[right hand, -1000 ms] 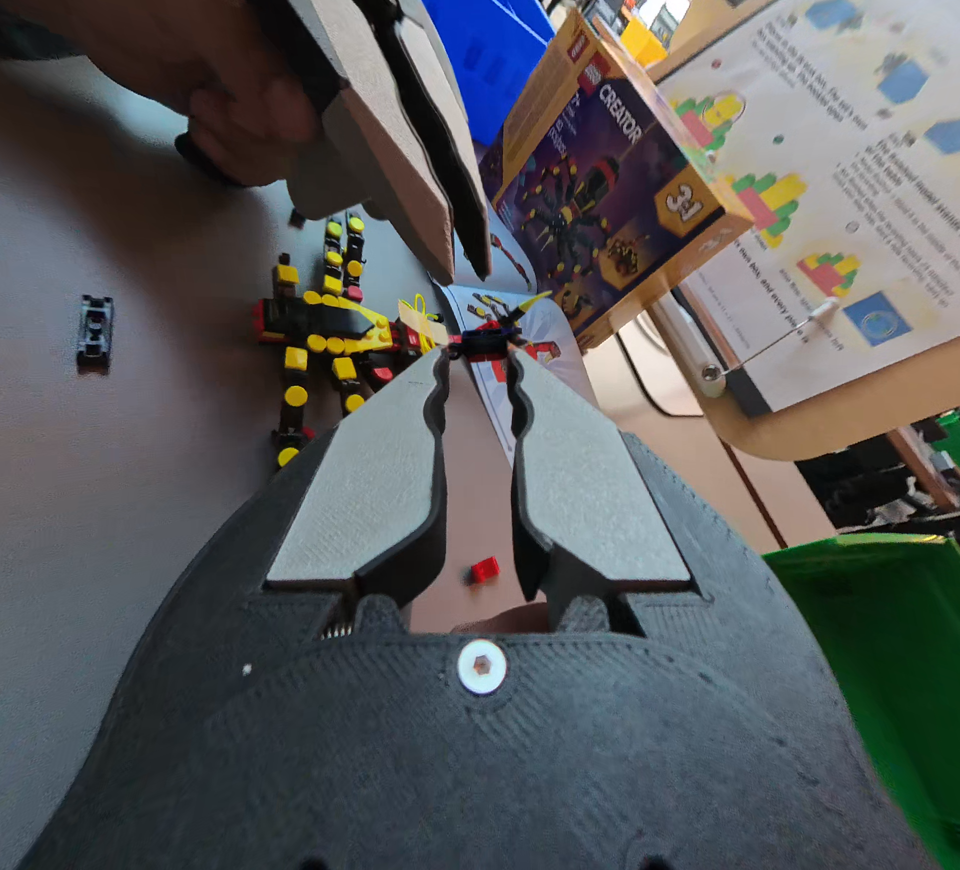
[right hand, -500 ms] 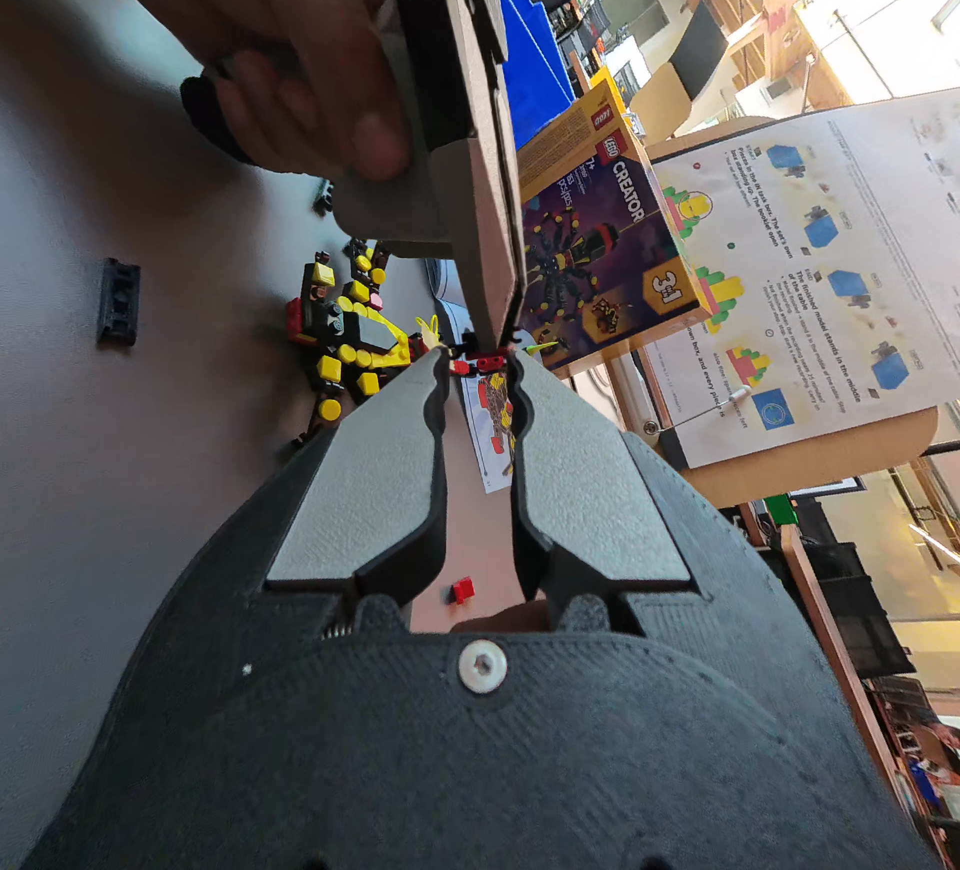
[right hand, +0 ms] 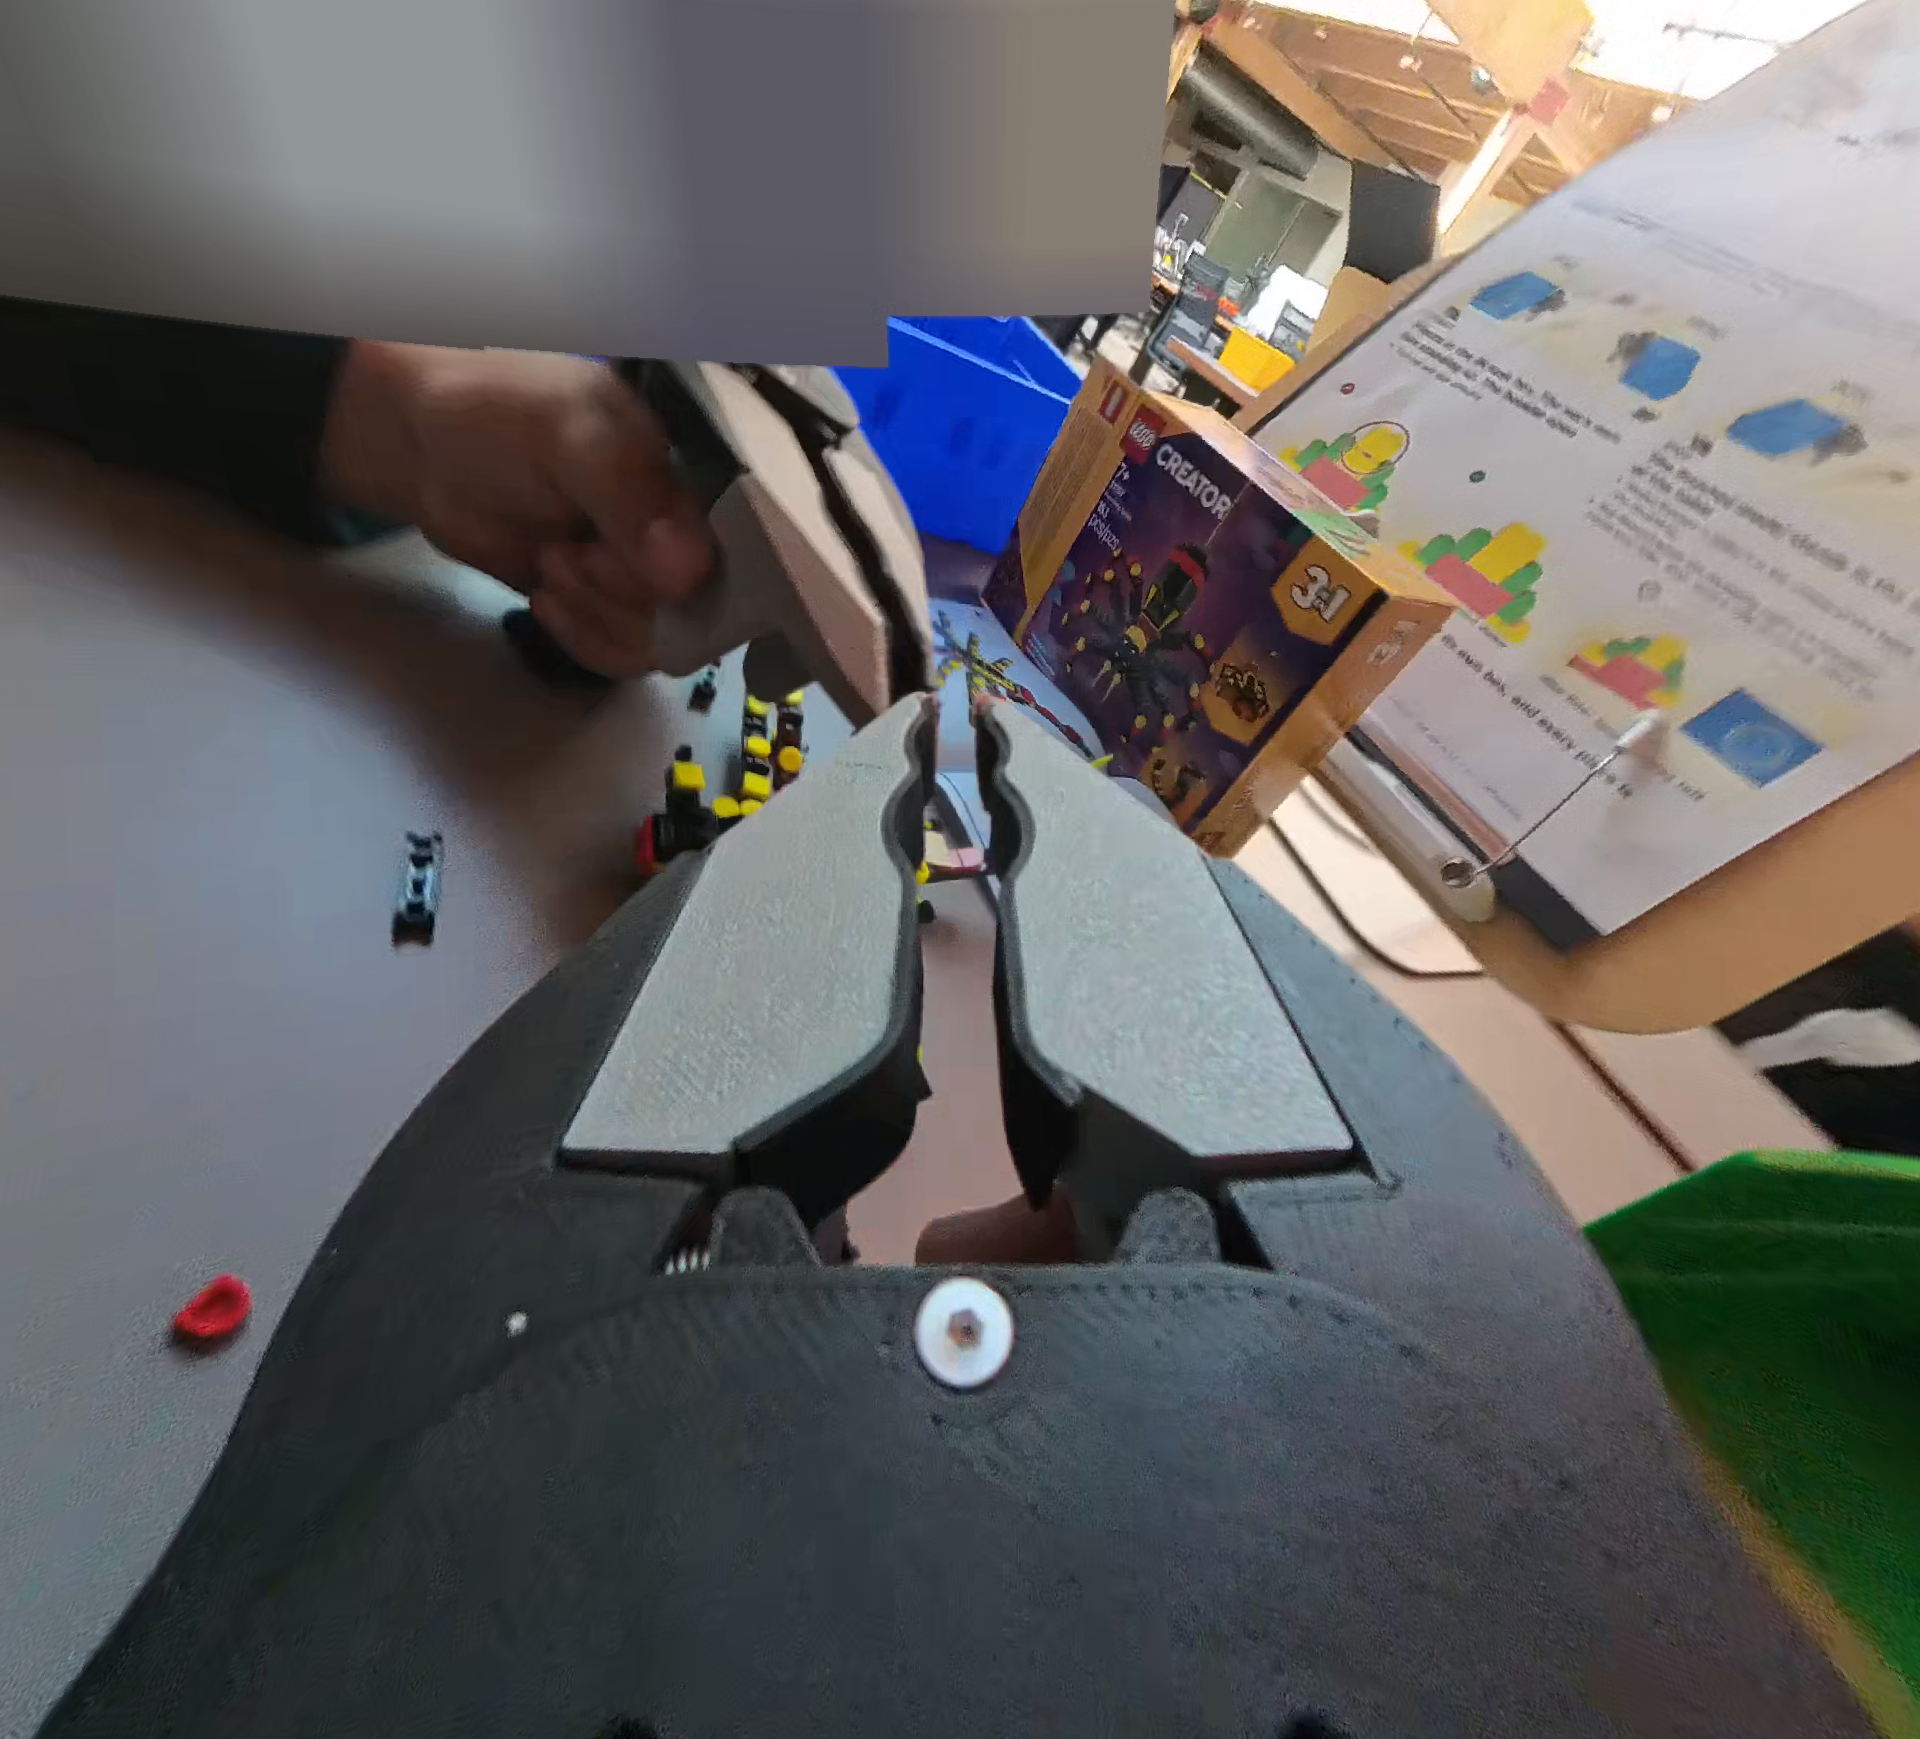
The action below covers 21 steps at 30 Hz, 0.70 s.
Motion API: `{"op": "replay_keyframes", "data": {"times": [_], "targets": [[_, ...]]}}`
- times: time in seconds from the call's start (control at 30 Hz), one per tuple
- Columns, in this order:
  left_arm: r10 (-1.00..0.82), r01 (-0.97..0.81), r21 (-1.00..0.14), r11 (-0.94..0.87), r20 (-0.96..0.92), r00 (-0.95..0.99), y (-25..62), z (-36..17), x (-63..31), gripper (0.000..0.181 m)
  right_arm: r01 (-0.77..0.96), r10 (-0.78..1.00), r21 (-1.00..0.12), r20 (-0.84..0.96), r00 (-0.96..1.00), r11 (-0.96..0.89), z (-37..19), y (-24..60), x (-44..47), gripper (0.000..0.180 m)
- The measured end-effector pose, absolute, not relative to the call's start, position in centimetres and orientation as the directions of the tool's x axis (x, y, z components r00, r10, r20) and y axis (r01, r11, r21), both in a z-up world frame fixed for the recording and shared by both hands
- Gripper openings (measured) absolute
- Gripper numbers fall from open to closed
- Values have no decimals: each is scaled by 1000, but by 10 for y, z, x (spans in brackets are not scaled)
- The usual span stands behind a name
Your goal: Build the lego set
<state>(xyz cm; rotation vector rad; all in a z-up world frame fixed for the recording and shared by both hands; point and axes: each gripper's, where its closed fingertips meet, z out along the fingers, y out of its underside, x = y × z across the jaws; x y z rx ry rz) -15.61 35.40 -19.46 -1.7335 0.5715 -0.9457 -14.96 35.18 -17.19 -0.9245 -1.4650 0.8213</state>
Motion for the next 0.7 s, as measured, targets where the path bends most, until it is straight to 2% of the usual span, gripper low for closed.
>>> {"op": "replay_keyframes", "data": {"times": [0.13,0.27,0.7], "targets": [[-781,129,-929,-347,362,508,349,-185,-153,5,56,979,-988,136,-155,146,-169,352,-147,4],[-813,129,-940,-315,337,474,344,-181,-149,5,71,961,-996,-72,-268,-55,-173,345,-148,3],[-828,135,-941,-311,338,447,342,-179,-143,5,65,943,-993,-117,-310,-102,-173,337,-149,2]]}}
